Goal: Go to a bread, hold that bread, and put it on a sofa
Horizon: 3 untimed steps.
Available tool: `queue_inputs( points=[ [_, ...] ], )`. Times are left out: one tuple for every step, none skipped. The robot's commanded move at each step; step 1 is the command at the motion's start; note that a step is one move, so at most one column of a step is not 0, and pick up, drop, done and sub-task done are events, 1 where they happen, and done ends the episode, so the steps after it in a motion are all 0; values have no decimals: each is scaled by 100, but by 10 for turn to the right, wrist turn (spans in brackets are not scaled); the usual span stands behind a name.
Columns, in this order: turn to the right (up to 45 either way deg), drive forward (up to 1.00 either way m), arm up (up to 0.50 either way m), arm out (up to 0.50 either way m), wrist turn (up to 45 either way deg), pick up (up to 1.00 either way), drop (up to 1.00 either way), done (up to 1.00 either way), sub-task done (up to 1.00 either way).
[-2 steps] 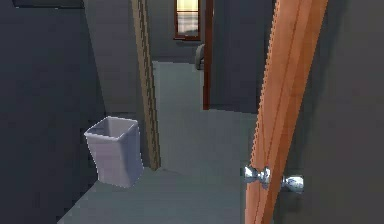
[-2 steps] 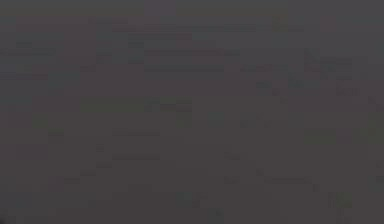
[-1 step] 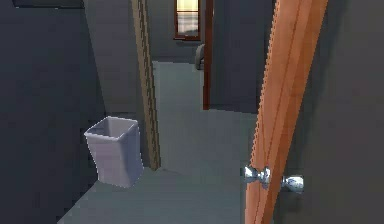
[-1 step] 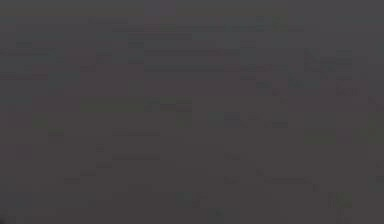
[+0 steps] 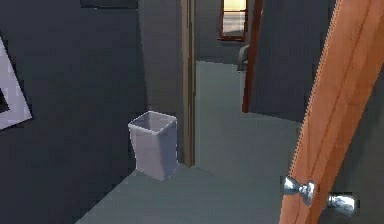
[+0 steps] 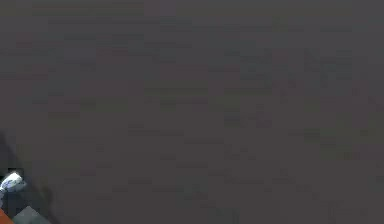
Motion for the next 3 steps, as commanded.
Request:
queue_inputs(
  points=[
    [0, 30, 0, 0, 0, 0, 0, 0, 0],
    [-450, 0, 0, 0, 0, 0, 0, 0, 0],
    [-240, 0, 0, 0, 0, 0, 0, 0, 0]
  ],
)
